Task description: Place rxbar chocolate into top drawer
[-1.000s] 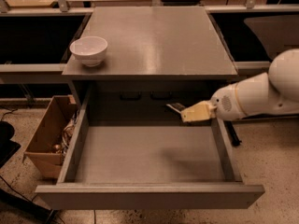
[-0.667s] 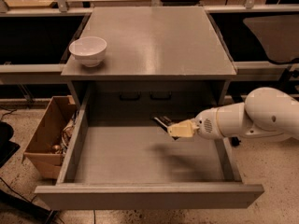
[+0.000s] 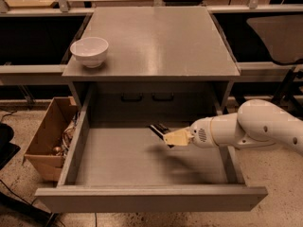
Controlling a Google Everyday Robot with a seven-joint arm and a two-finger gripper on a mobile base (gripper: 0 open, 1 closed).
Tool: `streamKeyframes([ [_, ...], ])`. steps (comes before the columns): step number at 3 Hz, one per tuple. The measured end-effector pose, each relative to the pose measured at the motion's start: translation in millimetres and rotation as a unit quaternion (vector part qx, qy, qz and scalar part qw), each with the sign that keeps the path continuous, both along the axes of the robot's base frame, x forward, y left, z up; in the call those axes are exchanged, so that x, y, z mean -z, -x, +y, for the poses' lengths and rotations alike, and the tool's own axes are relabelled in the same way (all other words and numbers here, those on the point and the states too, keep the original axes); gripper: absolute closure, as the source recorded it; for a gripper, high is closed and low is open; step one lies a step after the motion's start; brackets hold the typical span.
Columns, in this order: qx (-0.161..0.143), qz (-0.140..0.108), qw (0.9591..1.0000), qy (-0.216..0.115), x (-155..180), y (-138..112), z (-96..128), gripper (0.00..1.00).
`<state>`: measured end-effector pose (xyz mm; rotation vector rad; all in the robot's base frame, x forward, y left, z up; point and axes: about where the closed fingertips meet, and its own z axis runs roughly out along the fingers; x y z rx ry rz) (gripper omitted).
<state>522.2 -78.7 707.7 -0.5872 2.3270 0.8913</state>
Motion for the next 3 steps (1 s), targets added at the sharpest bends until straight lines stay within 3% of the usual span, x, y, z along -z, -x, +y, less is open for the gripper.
streamKeyframes([
  [3, 0.0, 0.0, 1.0, 0.0, 0.0, 0.0, 0.1, 0.04],
])
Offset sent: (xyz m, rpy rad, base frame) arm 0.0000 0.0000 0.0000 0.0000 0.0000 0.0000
